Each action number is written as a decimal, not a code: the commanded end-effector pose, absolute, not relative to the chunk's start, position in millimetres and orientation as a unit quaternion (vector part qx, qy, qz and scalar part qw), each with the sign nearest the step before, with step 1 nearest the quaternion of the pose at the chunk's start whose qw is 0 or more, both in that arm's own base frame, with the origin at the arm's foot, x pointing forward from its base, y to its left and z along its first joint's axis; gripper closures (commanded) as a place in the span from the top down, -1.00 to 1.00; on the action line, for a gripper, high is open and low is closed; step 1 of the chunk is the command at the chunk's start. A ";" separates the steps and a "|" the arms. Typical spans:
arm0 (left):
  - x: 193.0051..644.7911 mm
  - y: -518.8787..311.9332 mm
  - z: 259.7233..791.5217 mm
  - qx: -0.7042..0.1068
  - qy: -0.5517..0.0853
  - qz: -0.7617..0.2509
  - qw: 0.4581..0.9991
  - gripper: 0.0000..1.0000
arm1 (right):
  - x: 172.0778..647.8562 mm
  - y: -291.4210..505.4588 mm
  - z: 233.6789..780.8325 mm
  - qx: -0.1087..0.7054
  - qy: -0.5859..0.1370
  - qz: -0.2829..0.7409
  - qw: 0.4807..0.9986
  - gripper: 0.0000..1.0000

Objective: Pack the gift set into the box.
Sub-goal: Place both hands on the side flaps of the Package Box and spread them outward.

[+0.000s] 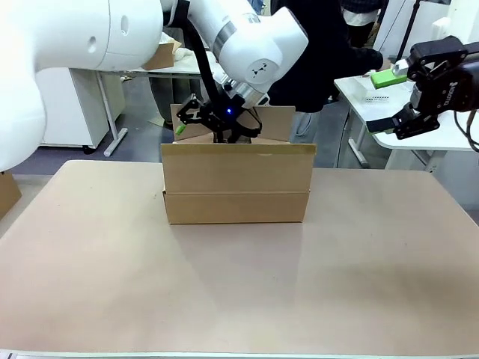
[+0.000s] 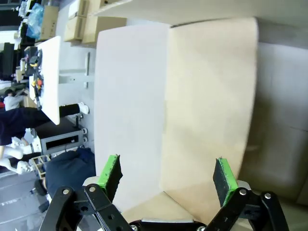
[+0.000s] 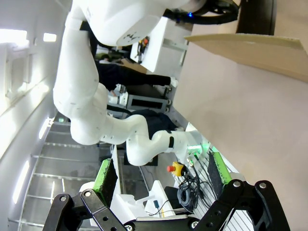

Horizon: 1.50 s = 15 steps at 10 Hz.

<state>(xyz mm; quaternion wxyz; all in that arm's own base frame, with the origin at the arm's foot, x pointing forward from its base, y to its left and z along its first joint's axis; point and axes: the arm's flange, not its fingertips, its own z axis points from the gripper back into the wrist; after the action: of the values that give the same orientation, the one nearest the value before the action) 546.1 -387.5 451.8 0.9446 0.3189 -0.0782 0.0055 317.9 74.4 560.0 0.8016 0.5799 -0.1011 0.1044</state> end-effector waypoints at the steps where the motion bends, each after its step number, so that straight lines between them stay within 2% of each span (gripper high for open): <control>1: 554.4 -369.4 452.4 0.340 -0.071 0.024 0.937 1.00 | 320.1 76.7 560.2 0.590 -0.112 0.113 0.791 1.00; 12: 562.0 -302.2 483.1 0.277 -0.076 0.080 0.955 1.00 | 320.1 76.7 560.2 0.590 -0.112 0.113 0.791 1.00; 15: 559.4 -318.0 473.3 0.218 -0.060 0.044 0.973 1.00 | 320.1 76.7 560.2 0.590 -0.112 0.113 0.791 1.00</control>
<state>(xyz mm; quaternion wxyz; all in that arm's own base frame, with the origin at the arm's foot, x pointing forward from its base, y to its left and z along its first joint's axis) 569.4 -320.7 479.9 0.9633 0.2532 -0.0647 0.0608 317.9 74.4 560.0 0.8016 0.5800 -0.1010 0.1045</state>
